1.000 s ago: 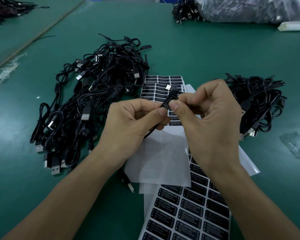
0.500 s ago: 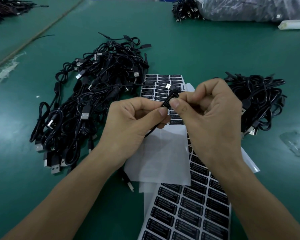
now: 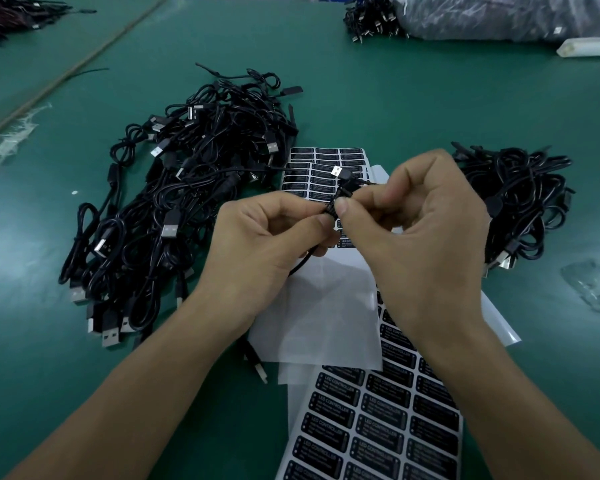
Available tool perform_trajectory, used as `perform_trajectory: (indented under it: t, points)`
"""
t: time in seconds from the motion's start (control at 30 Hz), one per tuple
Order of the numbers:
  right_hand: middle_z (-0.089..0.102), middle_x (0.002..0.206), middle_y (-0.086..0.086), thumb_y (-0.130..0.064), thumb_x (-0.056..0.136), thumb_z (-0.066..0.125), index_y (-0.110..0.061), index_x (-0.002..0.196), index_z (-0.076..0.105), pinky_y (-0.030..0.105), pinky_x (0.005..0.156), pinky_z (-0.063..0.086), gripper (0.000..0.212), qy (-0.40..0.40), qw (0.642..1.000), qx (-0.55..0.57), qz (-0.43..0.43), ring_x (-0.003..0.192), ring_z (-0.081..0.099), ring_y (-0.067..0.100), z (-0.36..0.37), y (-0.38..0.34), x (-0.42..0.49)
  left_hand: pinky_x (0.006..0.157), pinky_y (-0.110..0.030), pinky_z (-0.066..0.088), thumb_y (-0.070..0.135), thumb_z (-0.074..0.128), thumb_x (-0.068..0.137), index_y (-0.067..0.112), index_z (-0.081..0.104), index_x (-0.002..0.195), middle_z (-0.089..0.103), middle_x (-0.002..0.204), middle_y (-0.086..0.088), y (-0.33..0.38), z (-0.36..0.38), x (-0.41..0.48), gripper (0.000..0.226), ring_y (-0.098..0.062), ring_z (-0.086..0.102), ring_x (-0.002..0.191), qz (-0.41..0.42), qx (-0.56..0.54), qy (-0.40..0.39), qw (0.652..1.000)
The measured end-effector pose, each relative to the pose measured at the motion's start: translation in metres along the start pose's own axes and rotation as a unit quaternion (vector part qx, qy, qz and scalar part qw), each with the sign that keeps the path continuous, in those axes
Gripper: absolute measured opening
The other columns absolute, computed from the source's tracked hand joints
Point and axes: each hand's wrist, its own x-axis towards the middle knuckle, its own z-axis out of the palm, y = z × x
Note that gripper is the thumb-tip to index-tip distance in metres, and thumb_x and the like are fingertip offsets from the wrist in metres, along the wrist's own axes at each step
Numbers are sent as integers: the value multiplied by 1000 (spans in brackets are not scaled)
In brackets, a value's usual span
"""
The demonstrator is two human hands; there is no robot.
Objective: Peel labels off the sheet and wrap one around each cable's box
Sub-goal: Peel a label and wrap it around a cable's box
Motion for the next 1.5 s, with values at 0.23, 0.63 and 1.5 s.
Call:
perform_trajectory:
  t: [0.23,0.63,1.5]
  points:
    - [65,71,-12,-15,77,83,-26,77,49,9,57,42,35,33,996,-72,-38,65,61,4,3,-3,-4,61,-15,52,-1,71,87,7,73,79,73,66,-2,2,1,-1,11,-9,68,61,7,12,-5,1000]
    - [56,85,-7,-37,71,89,-33,99,53,19,66,45,46,49,993,-105,-5,76,58,12,0,2,-3,65,-23,58,1,72,85,5,74,79,73,70,-12,0,-1,-3,8,-18,68,64,9,31,-2,999]
    - [76,81,-4,-15,85,69,-27,99,75,34,77,61,19,-114,984,108,86,79,73,14,10,11,-5,67,-17,57,17,72,84,12,76,90,78,80,-2,7,-3,-2,9,-12,75,72,23,-9,47,999]
